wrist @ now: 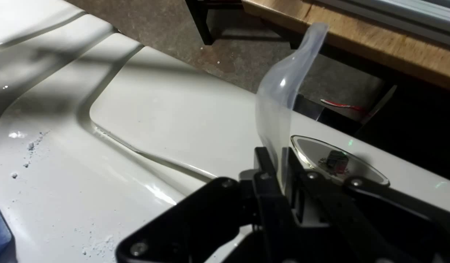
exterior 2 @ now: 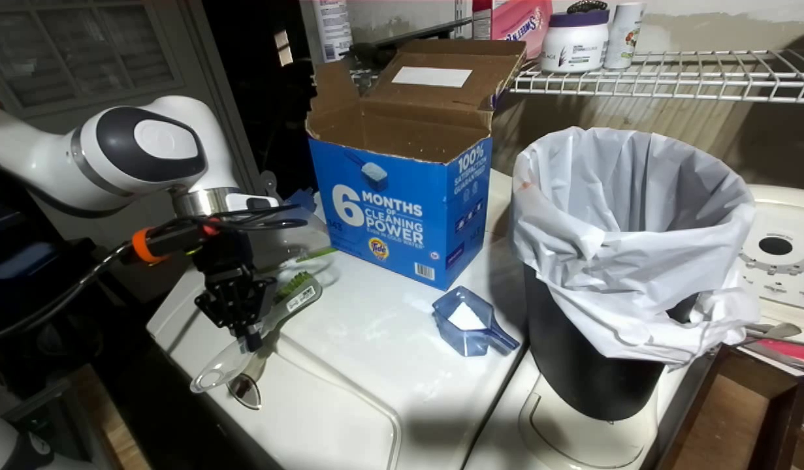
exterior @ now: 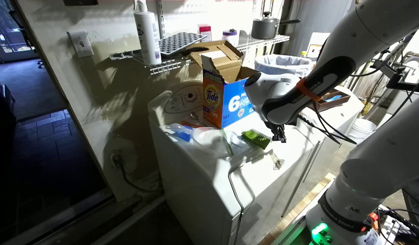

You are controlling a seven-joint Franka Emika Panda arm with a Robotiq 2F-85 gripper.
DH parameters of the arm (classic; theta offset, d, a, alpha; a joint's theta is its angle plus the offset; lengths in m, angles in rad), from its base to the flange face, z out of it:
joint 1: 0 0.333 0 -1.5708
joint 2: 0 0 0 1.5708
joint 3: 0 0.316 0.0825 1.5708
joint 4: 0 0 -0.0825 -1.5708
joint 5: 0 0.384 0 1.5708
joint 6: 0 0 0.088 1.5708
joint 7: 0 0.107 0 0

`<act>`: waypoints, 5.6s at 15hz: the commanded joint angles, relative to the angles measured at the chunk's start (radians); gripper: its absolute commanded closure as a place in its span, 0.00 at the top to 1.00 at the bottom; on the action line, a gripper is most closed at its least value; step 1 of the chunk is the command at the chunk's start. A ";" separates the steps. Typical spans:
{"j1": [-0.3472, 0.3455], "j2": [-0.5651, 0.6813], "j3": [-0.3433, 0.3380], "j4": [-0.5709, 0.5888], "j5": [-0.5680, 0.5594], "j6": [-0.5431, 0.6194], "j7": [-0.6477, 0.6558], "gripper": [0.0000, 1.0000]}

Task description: Sweep the table using the brush and dustpan

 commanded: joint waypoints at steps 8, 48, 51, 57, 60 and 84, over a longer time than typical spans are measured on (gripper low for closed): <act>0.085 0.087 0.040 0.075 0.124 -0.016 -0.025 0.03; 0.003 -0.020 0.008 0.017 0.144 -0.004 -0.031 0.03; 0.028 0.014 0.024 0.031 0.170 -0.023 -0.033 0.03; 0.074 0.092 0.074 0.070 0.191 -0.044 0.046 0.03; 0.093 0.121 0.087 0.104 0.214 -0.069 0.057 0.03; 0.164 0.258 0.128 0.325 0.327 -0.218 0.053 0.03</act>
